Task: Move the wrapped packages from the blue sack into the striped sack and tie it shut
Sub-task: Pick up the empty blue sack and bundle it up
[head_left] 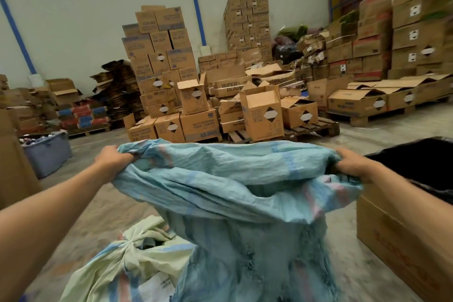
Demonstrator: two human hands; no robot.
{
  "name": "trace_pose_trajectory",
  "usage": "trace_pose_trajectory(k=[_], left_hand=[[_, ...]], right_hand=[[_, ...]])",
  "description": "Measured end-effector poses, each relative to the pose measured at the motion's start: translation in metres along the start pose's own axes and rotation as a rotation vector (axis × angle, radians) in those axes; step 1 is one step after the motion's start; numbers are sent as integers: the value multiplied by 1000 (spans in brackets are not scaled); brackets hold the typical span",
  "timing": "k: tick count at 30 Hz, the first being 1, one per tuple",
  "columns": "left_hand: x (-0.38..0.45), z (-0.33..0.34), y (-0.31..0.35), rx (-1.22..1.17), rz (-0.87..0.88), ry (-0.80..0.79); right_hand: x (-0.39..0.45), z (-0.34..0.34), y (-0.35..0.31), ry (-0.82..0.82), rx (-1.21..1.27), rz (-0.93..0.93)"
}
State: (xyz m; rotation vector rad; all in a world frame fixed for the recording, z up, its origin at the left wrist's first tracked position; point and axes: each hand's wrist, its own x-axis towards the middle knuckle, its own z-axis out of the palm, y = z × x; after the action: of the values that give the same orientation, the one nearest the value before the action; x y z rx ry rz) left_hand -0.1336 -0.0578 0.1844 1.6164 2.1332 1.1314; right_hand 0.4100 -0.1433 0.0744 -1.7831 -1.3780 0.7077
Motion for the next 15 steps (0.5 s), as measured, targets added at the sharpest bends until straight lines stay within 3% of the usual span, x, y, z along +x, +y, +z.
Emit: trace_pose_trajectory(k=[3, 5, 7, 9, 12, 14, 15], left_hand=[[8, -26, 18, -8, 196, -391], [11, -38, 28, 97, 336, -601], [13, -42, 33, 283, 482, -683], [11, -43, 37, 612, 568, -629], [5, -31, 40, 1019, 723, -352], [-2, -22, 45, 932, 796, -211], [-6, -18, 48, 855, 759, -213]], right_hand=[[7, 4, 2, 509, -307, 43], [9, 5, 2, 647, -398, 90], [8, 4, -1, 669, -421, 130], [6, 0, -12, 645, -442, 167], [3, -12, -32, 566, -411, 229], [6, -20, -39, 437, -444, 214], [8, -22, -42, 356, -452, 190]])
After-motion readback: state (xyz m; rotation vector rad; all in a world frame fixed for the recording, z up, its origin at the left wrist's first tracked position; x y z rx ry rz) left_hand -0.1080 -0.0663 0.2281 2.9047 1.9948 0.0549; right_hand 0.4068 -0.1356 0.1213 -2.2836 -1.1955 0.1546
